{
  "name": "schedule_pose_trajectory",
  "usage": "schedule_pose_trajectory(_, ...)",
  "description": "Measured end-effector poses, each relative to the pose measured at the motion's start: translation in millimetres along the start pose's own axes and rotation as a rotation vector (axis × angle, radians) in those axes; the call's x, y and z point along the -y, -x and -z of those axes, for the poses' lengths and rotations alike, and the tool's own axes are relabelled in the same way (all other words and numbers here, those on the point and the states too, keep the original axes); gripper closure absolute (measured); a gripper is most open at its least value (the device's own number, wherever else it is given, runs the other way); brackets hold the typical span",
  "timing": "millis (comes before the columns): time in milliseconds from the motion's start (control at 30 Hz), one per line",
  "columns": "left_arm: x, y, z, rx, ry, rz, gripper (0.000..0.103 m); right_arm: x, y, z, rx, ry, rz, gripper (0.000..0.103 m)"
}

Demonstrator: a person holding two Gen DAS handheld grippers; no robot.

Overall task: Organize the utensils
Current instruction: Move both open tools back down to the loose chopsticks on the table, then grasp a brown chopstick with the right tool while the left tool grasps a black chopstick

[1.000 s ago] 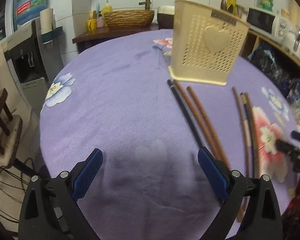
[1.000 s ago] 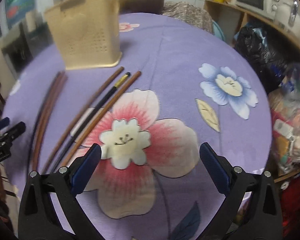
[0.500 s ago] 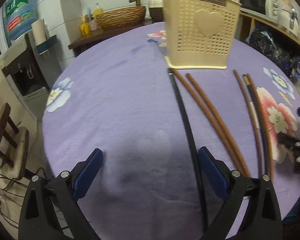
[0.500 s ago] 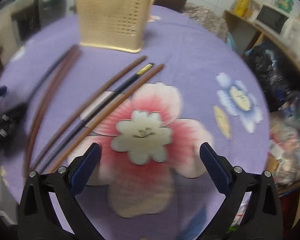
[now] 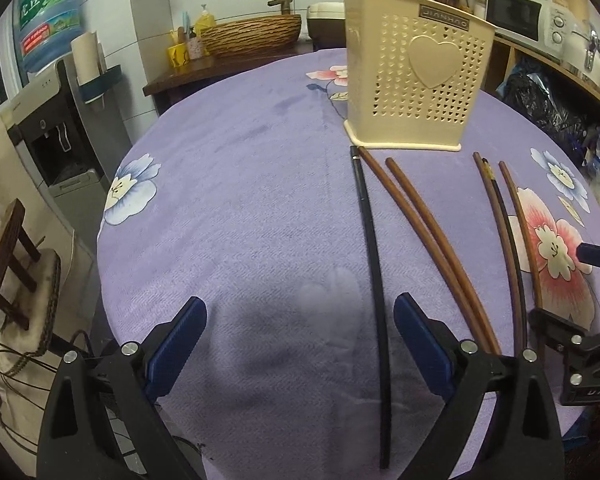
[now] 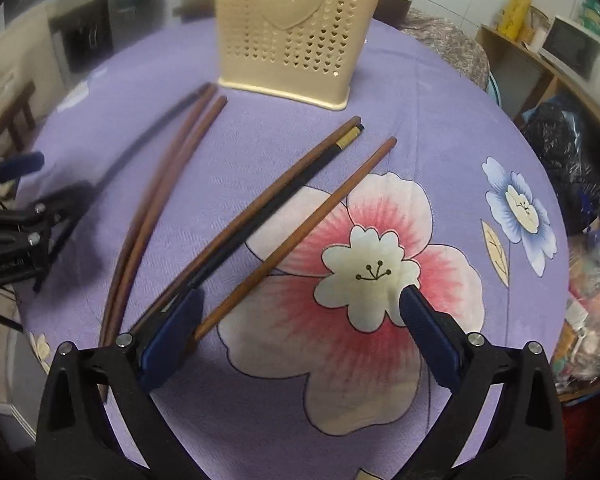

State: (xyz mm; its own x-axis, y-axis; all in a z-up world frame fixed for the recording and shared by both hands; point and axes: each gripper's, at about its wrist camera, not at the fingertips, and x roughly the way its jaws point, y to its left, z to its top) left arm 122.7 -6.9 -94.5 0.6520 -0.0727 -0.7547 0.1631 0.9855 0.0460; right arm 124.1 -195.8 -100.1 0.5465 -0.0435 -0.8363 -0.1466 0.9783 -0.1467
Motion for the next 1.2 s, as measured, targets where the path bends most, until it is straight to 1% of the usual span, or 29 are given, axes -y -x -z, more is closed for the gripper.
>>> schedule_pose_trajectory(133, -7.7, 1.3, 1.0, -0.003, 0.026, 0.006, 0.01, 23.4, 5.1, 9.6, -0.034, 0.019, 0.071, 0.006)
schedule_pose_trajectory(233, -8.6, 1.0, 1.2, -0.008, 0.028, 0.008, 0.01, 54.4, 7.7, 16.9, -0.044, -0.043, 0.13, 0.006)
schedule_pose_trajectory(300, -7.8, -0.6, -1.1, -0.015, 0.035, 0.026, 0.01, 68.0, 9.5, 18.0, -0.018, -0.09, 0.094, 0.006)
schedule_pose_trajectory(400, -5.1, -3.7, -8.5, -0.02, 0.045, 0.076, 0.01, 76.2, 13.6, 13.5, 0.045, -0.152, -0.009, 0.006)
schedule_pose_trajectory(467, 0.0, -7.7, -13.9, -0.017, 0.022, 0.077, 0.014, 79.0, 11.8, 4.3, 0.074, -0.184, -0.051, 0.006)
schedule_pose_trajectory(533, 5.8, -15.4, -21.8, -0.024, -0.013, 0.083, 0.026, 83.2, 11.1, -1.6, 0.104, -0.215, -0.08, 0.006)
schedule_pose_trajectory(600, 7.7, -22.5, -28.0, -0.033, -0.015, 0.096, 0.034, 88.3, 8.5, -7.9, 0.128, -0.254, -0.124, 0.006)
schedule_pose_trajectory(633, 8.5, -27.0, -31.4, -0.041, -0.014, 0.106, 0.038, 91.1, 5.0, -11.4, 0.127, -0.268, -0.13, 0.006)
schedule_pose_trajectory(667, 10.2, -32.7, -36.8, -0.044, -0.017, 0.103, 0.038, 92.4, 0.6, -16.1, 0.125, -0.273, -0.128, 0.006)
schedule_pose_trajectory(733, 13.9, -37.7, -43.7, -0.052, -0.027, 0.104, 0.045, 91.6, -4.4, -23.7, 0.127, -0.263, -0.126, 0.006)
schedule_pose_trajectory(767, 17.0, -41.8, -49.0, -0.055, -0.037, 0.111, 0.046, 90.8, -7.1, -28.7, 0.126, -0.256, -0.123, 0.008)
schedule_pose_trajectory(800, 18.9, -44.2, -52.0, -0.059, -0.044, 0.109, 0.047, 90.1, -9.3, -33.1, 0.128, -0.251, -0.12, 0.012)
schedule_pose_trajectory(867, 22.0, -50.3, -59.0, -0.062, -0.055, 0.101, 0.047, 86.6, -15.5, -41.2, 0.129, -0.237, -0.111, 0.017)
schedule_pose_trajectory(933, 24.9, -57.9, -67.8, -0.067, -0.059, 0.092, 0.05, 87.7, -26.0, -52.2, 0.117, -0.234, -0.101, 0.022)
schedule_pose_trajectory(1000, 27.2, -63.4, -75.4, -0.072, -0.063, 0.088, 0.053, 89.9, -33.8, -57.8, 0.103, -0.236, -0.1, 0.033)
schedule_pose_trajectory(1033, 27.9, -65.6, -78.3, -0.075, -0.064, 0.088, 0.054, 90.4, -38.6, -61.8, 0.095, -0.234, -0.1, 0.037)
schedule_pose_trajectory(1100, 29.1, -70.1, -84.8, -0.077, -0.056, 0.085, 0.057, 91.9, -50.9, -73.2, 0.076, -0.232, -0.091, 0.05)
schedule_pose_trajectory(1167, 30.8, -73.2, -89.6, -0.078, -0.052, 0.079, 0.061, 94.1, -61.2, -80.8, 0.057, -0.245, -0.086, 0.057)
schedule_pose_trajectory(1200, 31.5, -74.6, -92.0, -0.078, -0.052, 0.077, 0.064, 94.2, -64.6, -84.8, 0.057, -0.247, -0.077, 0.058)
